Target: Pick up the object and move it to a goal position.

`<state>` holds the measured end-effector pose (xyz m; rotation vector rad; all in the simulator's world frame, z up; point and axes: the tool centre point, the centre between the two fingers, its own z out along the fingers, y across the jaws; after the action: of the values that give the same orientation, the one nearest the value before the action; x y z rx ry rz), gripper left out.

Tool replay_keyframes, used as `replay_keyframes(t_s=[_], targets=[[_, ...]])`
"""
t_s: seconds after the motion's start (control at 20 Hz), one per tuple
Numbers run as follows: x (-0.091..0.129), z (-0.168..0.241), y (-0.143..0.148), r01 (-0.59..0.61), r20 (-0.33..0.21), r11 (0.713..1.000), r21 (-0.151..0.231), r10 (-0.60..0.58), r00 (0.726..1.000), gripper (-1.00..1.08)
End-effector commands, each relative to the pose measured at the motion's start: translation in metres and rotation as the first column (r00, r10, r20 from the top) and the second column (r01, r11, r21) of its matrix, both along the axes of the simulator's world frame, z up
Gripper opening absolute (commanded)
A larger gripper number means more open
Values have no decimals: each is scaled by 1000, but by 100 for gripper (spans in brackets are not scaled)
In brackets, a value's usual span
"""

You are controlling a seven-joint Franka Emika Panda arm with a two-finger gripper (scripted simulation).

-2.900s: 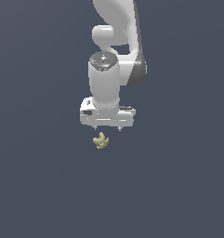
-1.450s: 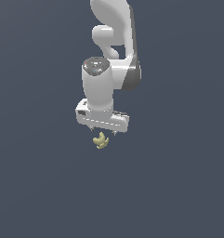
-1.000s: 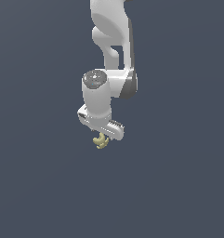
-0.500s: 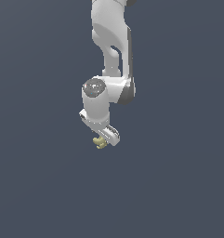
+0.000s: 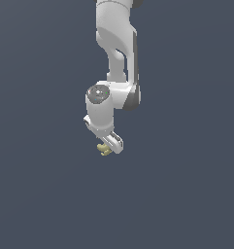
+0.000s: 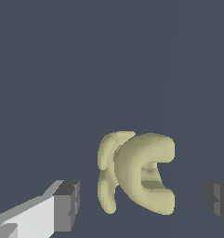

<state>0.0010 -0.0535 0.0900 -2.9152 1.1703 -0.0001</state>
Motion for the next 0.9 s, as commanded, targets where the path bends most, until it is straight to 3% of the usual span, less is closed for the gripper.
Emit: replay_keyframes(t_s=[0.0, 0.7, 0.75, 0.85], targets=[[0, -3, 0, 0, 0, 1000, 0, 0, 1000, 100], [0, -50, 0, 5, 0, 1000, 0, -5, 1000, 100], [0, -50, 0, 5, 0, 1000, 0, -5, 1000, -100], [0, -50, 0, 5, 0, 1000, 0, -5, 1000, -100]])
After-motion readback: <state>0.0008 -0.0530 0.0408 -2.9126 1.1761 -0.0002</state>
